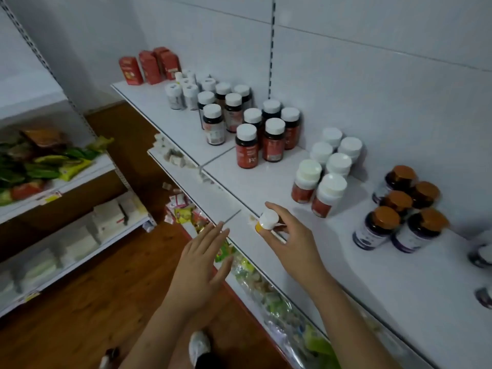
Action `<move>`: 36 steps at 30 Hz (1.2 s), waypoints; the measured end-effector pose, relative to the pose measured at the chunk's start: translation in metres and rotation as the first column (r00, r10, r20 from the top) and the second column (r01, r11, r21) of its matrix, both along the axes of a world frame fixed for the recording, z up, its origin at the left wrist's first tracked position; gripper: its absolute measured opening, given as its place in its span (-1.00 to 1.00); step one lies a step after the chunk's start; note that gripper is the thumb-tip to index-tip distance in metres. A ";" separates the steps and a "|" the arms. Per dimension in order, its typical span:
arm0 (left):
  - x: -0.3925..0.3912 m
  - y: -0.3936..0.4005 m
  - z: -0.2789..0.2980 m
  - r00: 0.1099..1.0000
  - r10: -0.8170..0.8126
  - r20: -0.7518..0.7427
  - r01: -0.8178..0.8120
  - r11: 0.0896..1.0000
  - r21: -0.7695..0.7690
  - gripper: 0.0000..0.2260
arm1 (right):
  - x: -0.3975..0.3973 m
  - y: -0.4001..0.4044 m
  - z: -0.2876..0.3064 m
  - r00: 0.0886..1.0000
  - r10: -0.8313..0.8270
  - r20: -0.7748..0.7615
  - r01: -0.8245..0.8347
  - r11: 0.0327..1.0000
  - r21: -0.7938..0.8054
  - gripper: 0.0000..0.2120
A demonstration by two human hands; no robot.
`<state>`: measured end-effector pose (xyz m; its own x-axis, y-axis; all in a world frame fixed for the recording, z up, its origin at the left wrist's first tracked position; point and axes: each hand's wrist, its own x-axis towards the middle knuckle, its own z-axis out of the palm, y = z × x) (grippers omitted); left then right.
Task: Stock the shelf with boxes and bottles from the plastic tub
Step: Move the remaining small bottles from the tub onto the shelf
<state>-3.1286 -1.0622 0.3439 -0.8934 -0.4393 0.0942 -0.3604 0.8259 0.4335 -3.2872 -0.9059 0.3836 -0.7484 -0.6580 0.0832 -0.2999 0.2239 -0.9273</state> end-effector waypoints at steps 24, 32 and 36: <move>-0.022 -0.427 0.013 0.990 0.123 -0.065 -0.122 0.992 0.026 -0.49 | -0.047 -0.439 0.010 0.993 -0.002 -0.118 0.002 1.000 -0.004 -0.72; -0.105 -0.561 0.028 0.997 0.062 -0.044 -0.063 0.998 -0.023 -0.50 | -0.115 -0.574 0.003 0.992 -0.102 -0.076 0.091 0.987 -0.134 -0.71; -0.151 -0.617 0.032 0.996 0.031 -0.082 -0.034 0.999 -0.032 -0.51 | -0.146 -0.634 0.004 0.976 -0.190 -0.111 0.167 0.967 -0.191 -0.73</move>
<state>-3.2799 -1.6796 0.3764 -0.8676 -0.4633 0.1808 -0.3521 0.8289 0.4347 -3.4331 -1.5397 0.3879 -0.8279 -0.4804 0.2895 -0.3880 0.1179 -0.9141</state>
